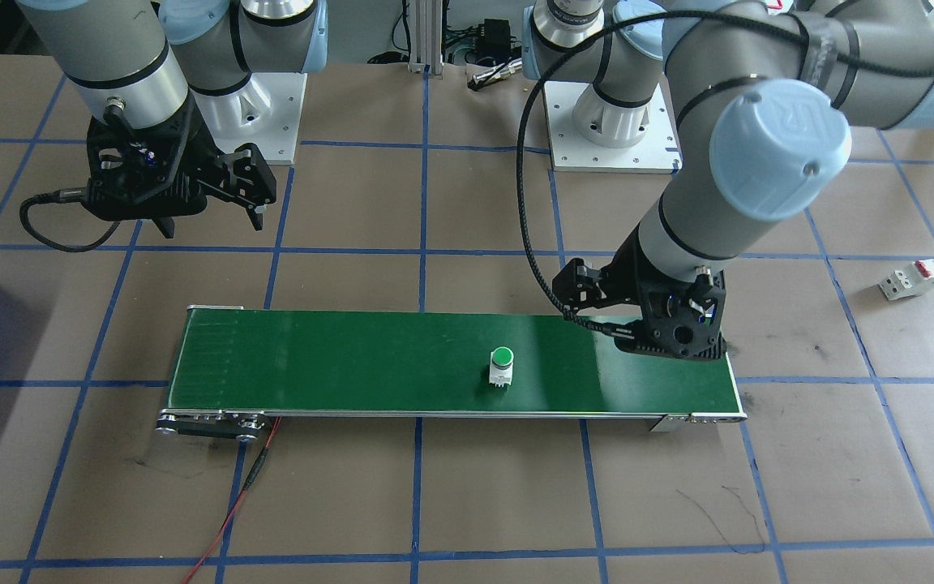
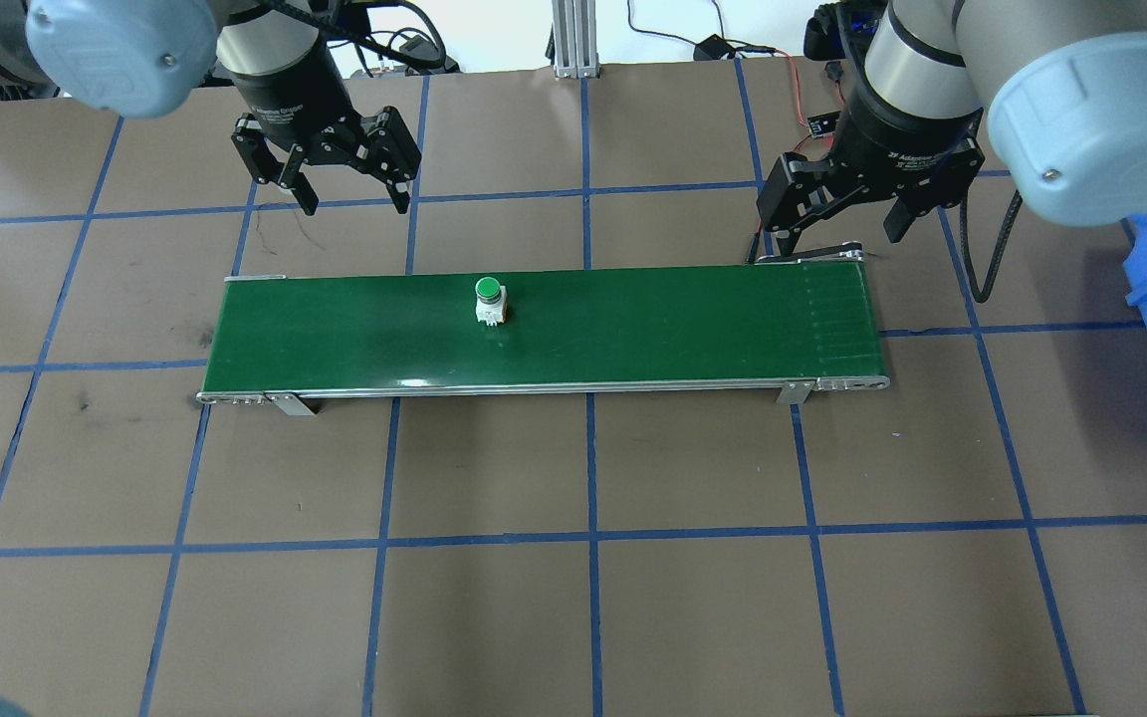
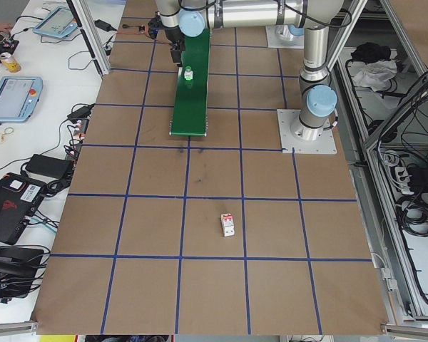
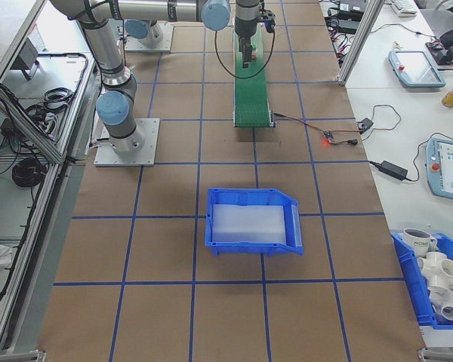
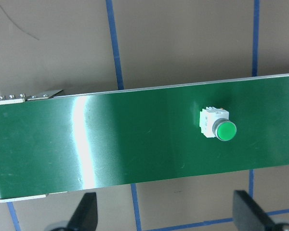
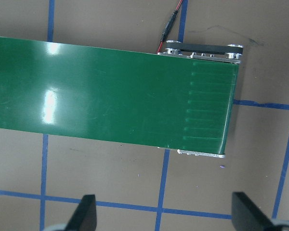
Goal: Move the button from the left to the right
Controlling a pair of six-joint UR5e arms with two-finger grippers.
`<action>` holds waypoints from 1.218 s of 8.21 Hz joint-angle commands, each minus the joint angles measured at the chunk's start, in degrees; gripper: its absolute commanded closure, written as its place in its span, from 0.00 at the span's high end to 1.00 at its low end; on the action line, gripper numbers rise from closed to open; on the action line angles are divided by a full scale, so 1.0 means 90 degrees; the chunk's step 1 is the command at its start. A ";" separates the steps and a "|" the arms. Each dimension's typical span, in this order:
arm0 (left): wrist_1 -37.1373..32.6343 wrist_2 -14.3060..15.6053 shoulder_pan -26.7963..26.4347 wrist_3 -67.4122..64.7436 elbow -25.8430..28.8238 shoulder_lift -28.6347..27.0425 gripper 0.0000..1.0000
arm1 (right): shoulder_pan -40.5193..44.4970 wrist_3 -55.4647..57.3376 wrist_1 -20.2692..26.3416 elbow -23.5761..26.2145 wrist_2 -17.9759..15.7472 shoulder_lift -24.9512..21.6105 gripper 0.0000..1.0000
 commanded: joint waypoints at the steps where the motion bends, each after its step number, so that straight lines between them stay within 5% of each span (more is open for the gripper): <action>1: -0.0334 0.0041 -0.0045 0.0055 0.0038 0.0686 1.00 | 0.0000 -0.0037 -0.0165 0.0010 0.0072 0.0212 1.00; 7: -0.0285 -0.0026 -0.0036 0.0113 -0.0001 0.0931 1.00 | 0.0000 -0.0028 -0.1999 0.0595 0.0033 0.1363 1.00; 10: -0.0276 0.0022 0.0043 0.0104 -0.0069 0.0971 1.00 | 0.0000 0.0031 -0.2120 0.0664 0.0024 0.1473 1.00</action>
